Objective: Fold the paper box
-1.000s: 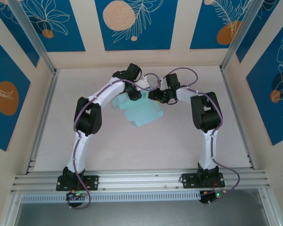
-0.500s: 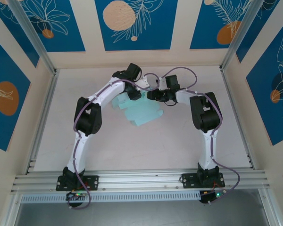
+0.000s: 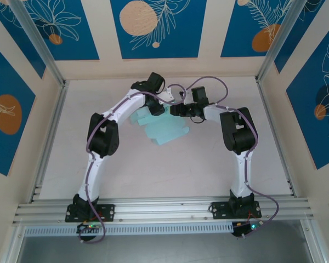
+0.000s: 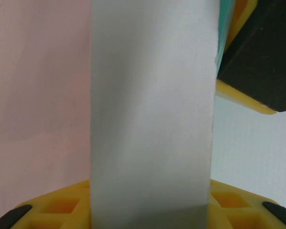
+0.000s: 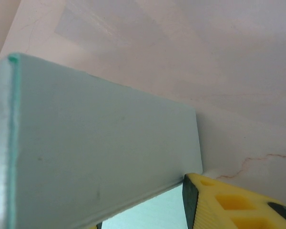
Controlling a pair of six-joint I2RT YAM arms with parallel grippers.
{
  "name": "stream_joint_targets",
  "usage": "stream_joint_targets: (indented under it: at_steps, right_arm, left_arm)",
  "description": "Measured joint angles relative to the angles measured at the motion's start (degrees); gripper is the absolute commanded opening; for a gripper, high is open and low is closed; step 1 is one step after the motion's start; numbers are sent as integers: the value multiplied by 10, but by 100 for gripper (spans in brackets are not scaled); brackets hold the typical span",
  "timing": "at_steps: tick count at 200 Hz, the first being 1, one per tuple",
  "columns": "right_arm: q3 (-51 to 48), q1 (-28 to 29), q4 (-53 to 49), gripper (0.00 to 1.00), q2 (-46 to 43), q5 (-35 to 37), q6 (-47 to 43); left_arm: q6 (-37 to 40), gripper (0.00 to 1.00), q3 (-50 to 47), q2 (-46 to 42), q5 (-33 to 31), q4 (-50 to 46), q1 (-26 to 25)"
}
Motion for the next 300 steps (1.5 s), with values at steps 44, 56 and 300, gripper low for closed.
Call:
stream_joint_targets:
  at_steps: [44,56,300]
  right_arm:
    - [3,0,2,49,0,13,-13]
    - [8,0,1,52,0,19,-17]
    - [-216,0,76,50,-165,59,-30]
  left_arm:
    - [0,43,45,28,0,-24,0]
    - [0,43,56,34,1,-27,0]
    - [45,42,197,107,184,-191,-2]
